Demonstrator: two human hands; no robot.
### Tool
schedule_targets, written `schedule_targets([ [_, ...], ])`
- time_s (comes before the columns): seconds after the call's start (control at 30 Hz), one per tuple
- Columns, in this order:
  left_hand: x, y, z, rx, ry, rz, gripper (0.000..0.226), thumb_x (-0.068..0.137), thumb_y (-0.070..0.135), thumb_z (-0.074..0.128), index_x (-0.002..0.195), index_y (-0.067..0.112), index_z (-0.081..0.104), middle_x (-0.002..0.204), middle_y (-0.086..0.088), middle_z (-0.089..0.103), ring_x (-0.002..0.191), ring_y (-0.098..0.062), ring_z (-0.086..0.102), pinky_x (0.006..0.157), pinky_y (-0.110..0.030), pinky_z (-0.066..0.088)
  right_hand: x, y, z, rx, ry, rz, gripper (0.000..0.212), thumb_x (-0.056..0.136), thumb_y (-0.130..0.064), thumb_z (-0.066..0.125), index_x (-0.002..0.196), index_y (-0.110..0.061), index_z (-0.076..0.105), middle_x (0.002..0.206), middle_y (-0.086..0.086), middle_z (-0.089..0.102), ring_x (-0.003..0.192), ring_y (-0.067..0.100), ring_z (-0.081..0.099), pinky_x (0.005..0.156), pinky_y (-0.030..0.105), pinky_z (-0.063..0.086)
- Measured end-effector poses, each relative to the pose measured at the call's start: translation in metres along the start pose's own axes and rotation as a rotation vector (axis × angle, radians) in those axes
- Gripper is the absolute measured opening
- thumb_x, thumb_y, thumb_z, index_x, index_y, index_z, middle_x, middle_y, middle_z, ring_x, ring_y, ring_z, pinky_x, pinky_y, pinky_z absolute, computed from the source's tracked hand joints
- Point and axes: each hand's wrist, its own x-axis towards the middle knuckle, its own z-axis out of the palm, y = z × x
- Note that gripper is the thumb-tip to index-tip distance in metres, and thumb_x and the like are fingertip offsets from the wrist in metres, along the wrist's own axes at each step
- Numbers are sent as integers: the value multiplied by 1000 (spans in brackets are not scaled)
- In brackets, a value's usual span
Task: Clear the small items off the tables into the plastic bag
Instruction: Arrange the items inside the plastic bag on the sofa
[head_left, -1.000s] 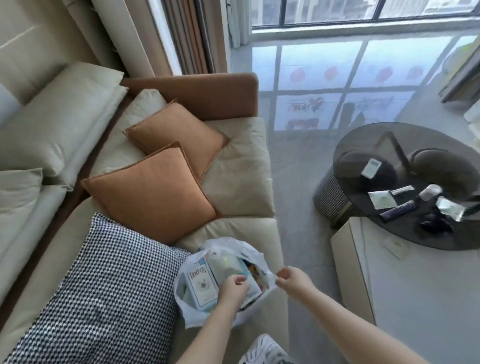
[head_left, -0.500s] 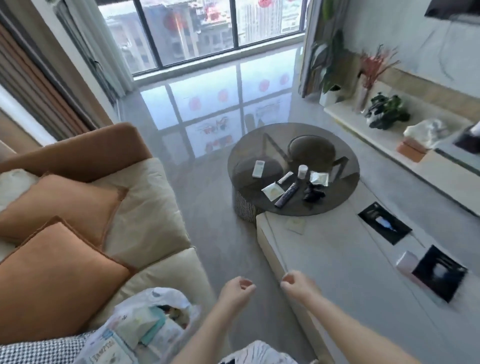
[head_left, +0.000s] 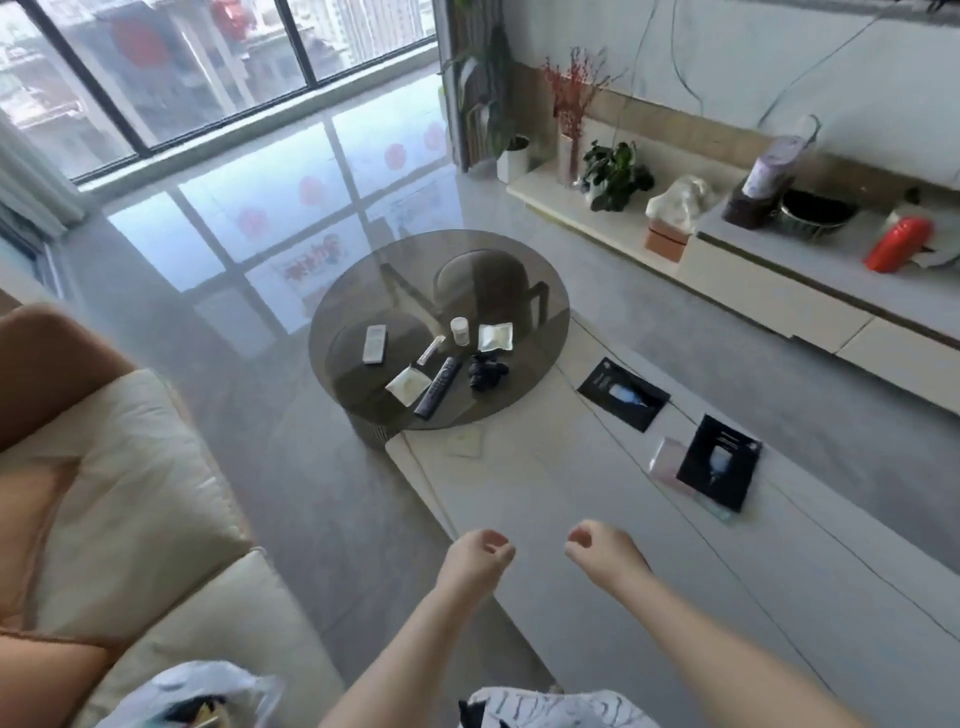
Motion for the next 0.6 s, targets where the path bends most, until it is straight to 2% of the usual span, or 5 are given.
schedule_targets([
  [0.23, 25, 52, 53, 110, -146, 31, 29, 93, 31, 53, 114, 15, 65, 112, -5, 68, 103, -19, 64, 89, -27, 49, 17, 60, -39, 106, 65, 138, 27, 90, -27, 54, 112, -15, 62, 115, 4, 65, 108, 22, 59, 89, 29, 47],
  [0.47, 68, 85, 84, 218, -263, 35, 27, 93, 32, 53, 113, 18, 64, 108, -7, 68, 102, -21, 64, 82, -27, 49, 43, 100, -56, 247, 146, 277, 24, 88, -28, 56, 108, -16, 64, 111, 3, 67, 105, 22, 60, 88, 29, 47],
  [0.6, 109, 97, 105, 279, -326, 49, 24, 92, 31, 53, 109, 20, 65, 96, -4, 68, 93, -21, 65, 77, -24, 49, 73, 122, -56, 309, 181, 361, 23, 87, -28, 57, 106, -17, 65, 109, 2, 67, 103, 21, 60, 86, 27, 47],
])
